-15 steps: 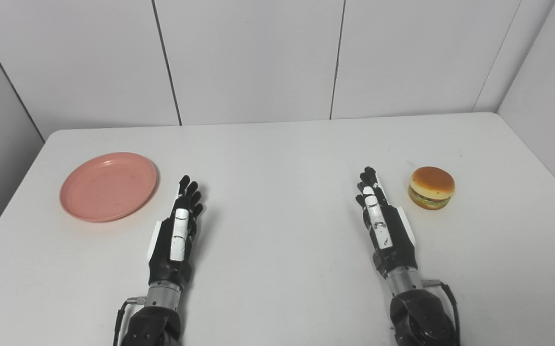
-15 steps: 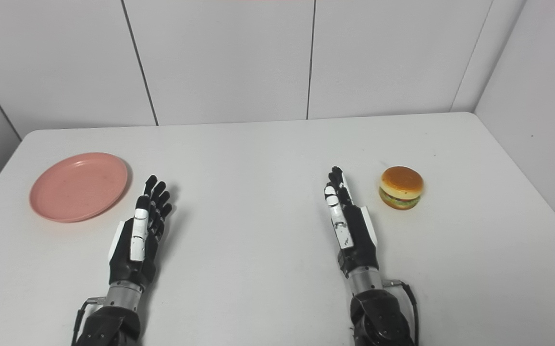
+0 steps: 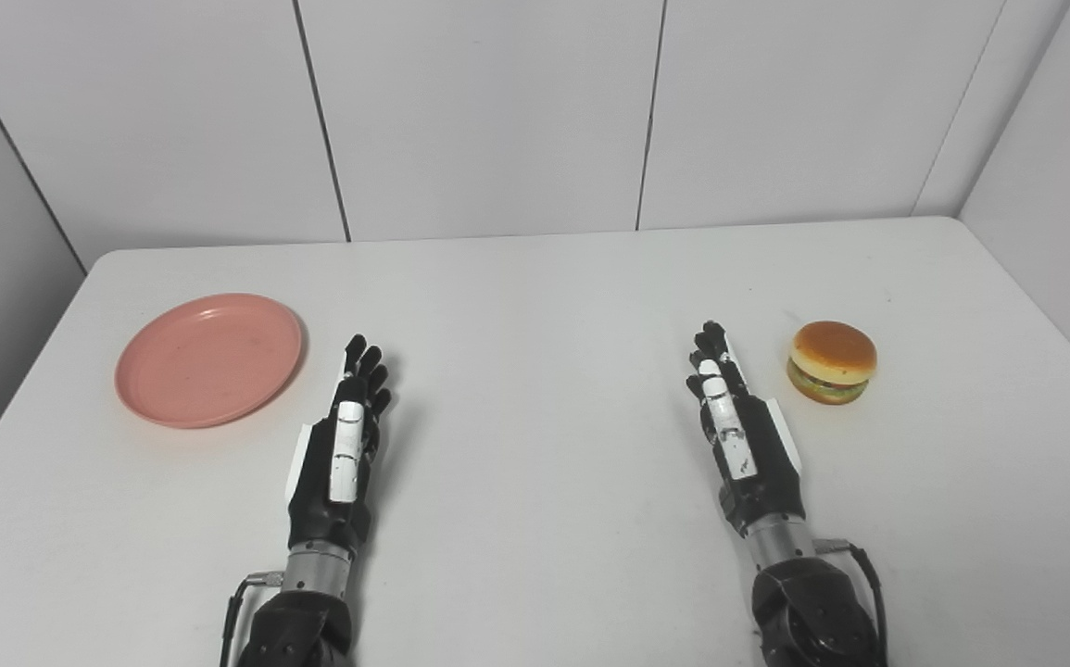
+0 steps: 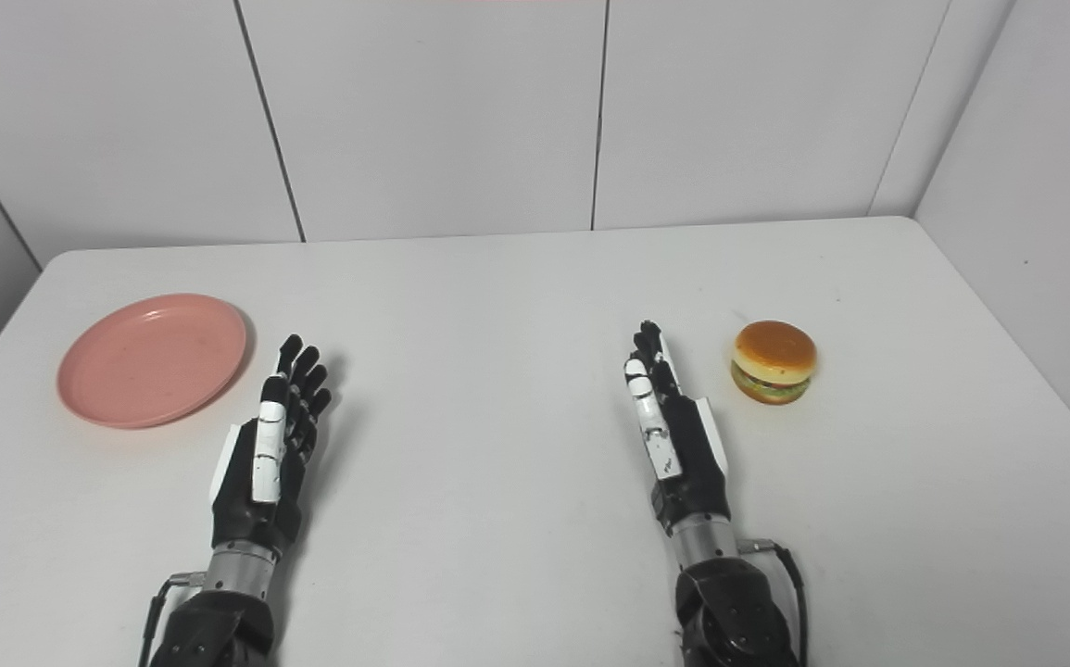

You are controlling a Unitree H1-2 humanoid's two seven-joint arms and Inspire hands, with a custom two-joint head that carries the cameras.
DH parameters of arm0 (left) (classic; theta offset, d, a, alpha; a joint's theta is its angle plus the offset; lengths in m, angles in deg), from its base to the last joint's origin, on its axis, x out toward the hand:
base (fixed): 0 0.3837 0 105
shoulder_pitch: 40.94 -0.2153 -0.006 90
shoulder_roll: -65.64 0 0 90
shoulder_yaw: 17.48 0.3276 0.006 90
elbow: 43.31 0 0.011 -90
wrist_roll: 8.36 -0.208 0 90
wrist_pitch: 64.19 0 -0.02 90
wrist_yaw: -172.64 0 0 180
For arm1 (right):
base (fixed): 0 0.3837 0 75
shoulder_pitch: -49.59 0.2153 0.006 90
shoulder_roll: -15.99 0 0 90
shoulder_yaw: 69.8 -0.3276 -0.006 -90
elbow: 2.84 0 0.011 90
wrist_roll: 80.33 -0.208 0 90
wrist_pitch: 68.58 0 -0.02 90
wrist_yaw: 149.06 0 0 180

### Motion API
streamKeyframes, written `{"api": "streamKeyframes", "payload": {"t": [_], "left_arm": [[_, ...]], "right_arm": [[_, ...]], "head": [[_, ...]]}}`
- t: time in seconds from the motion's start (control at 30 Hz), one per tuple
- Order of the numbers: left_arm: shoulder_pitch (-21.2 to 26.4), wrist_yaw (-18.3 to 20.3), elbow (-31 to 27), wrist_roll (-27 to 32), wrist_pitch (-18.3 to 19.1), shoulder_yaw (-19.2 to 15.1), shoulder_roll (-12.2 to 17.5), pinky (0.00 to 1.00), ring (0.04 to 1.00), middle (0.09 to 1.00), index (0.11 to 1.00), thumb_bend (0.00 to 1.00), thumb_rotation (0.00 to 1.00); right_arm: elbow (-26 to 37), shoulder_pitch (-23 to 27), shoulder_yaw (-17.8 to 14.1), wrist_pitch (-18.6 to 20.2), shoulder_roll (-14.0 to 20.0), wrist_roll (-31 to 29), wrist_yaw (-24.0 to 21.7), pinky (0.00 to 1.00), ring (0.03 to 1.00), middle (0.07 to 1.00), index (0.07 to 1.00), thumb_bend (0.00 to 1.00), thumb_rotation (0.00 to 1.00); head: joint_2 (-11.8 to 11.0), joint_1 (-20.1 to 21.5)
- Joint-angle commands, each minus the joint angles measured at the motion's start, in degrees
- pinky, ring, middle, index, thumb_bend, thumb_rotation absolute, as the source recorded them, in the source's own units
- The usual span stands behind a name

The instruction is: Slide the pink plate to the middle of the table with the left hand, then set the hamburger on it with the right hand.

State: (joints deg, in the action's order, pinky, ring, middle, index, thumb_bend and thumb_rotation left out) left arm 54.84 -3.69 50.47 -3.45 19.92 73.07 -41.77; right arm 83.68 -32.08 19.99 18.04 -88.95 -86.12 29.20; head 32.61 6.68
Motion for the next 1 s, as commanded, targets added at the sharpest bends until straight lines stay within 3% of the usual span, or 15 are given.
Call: {"api": "streamKeyframes", "payload": {"t": [0.0,0.4,0.43,0.47,0.53,0.67,0.8,0.97], "left_arm": [[-0.89,0.31,0.93,-0.12,-1.48,0.28,0.18,1.00,1.000,1.000,1.000,0.71,0.99],[-0.93,0.58,1.31,0.22,-1.66,0.58,0.60,1.00,1.000,1.000,1.000,0.71,1.00],[-0.99,0.63,1.57,0.29,-2.06,0.67,0.43,1.00,1.000,1.000,1.000,0.71,1.00],[-1.04,0.66,1.73,0.34,-2.32,0.73,0.30,1.00,1.000,1.000,1.000,0.71,1.00],[-1.15,0.17,2.04,-0.40,-2.44,1.38,-0.61,1.00,1.000,1.000,1.000,0.70,1.00],[-1.54,-1.05,2.27,-3.14,-2.60,3.32,-2.23,1.00,1.000,1.000,1.000,0.69,1.00],[-1.36,-2.07,3.86,-4.46,-4.24,4.43,-3.91,1.00,1.000,1.000,1.000,0.68,1.00],[-0.72,-3.23,6.44,-4.99,-7.49,4.58,-5.85,1.00,1.000,1.000,1.000,0.57,1.00]], "right_arm": [[-1.17,-0.32,-0.11,-2.26,-0.09,0.06,-0.47,1.00,1.000,1.000,1.000,0.55,0.90],[-1.42,-0.15,-0.17,-2.34,-0.31,0.19,-0.42,1.00,1.000,1.000,1.000,0.55,0.92],[-1.49,-0.24,-0.23,-2.41,-0.16,0.13,-0.51,1.00,1.000,1.000,1.000,0.55,0.92],[-1.54,-0.30,-0.28,-2.46,-0.05,0.08,-0.58,1.00,1.000,1.000,1.000,0.55,0.92],[-1.24,-0.80,-0.79,-2.86,0.61,-1.03,-1.33,1.00,1.000,1.000,1.000,0.54,0.91],[-1.52,-1.54,-1.89,-3.84,2.42,-2.25,-2.37,1.00,1.000,1.000,1.000,0.52,0.95],[-4.14,-1.40,-2.99,-6.74,3.81,-2.75,-3.23,1.00,1.000,1.000,1.000,0.57,0.94],[-6.42,-1.09,-3.55,-8.62,5.15,-3.98,-4.38,1.00,1.000,1.000,1.000,0.62,0.94]], "head": [[0.12,0.02],[-0.21,-0.50],[-0.87,-3.49],[-0.87,-3.49],[-2.10,-10.06],[-4.24,-17.52],[-5.68,-21.83],[-7.40,-24.38]]}}
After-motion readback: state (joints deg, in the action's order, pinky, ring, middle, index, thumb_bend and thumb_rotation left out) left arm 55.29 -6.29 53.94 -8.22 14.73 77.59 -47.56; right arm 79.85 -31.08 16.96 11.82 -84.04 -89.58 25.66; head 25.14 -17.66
